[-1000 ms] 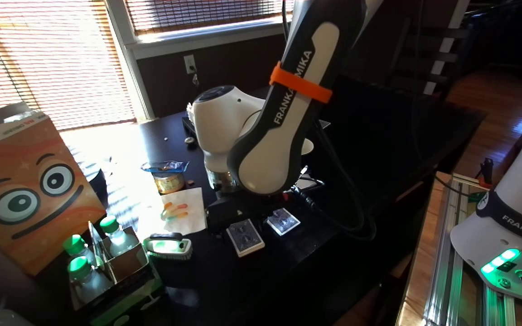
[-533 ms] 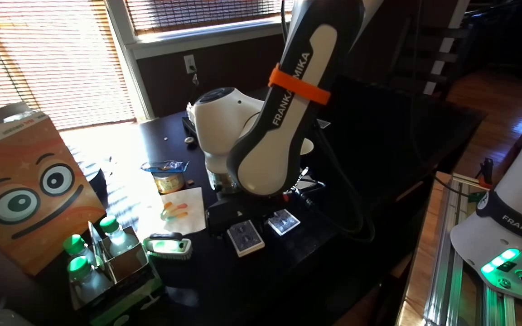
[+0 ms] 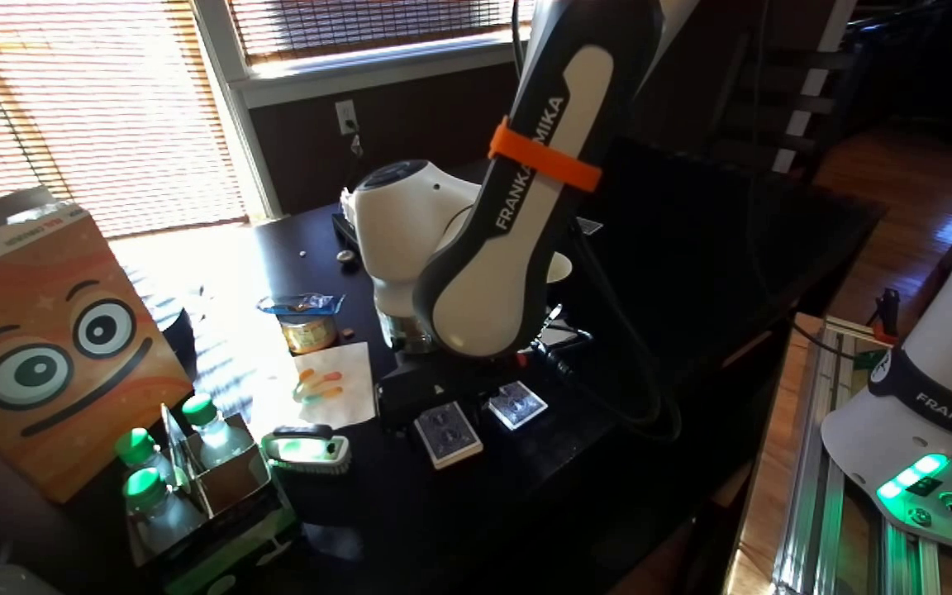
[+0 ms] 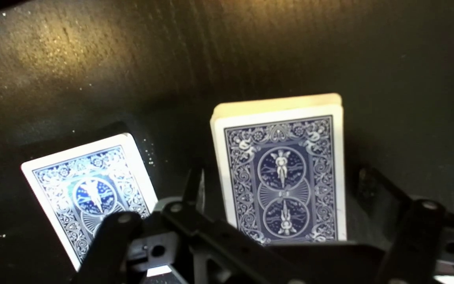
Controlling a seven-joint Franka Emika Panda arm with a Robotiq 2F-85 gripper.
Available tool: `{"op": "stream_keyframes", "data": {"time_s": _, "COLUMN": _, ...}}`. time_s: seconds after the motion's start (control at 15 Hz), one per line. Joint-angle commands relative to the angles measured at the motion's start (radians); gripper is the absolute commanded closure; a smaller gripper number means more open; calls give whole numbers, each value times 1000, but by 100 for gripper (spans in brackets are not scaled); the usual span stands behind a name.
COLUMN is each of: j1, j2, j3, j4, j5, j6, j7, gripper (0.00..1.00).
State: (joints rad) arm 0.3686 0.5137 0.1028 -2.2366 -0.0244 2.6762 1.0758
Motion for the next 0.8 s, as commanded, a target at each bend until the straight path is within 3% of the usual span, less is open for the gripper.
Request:
{"op": "stream_keyframes", "data": {"time_s": 0.0, "j1": 10, "j2": 20, "j3": -5, "j4": 21, "j5": 16, "j6": 0, "j7": -42, "gripper": 0}}
{"op": "stream_keyframes", "data": {"time_s": 0.73, "j1": 5, "j2": 29, "j3": -5, "j4": 22, "j5": 25, "j6": 1, "j7": -93, "gripper": 0}}
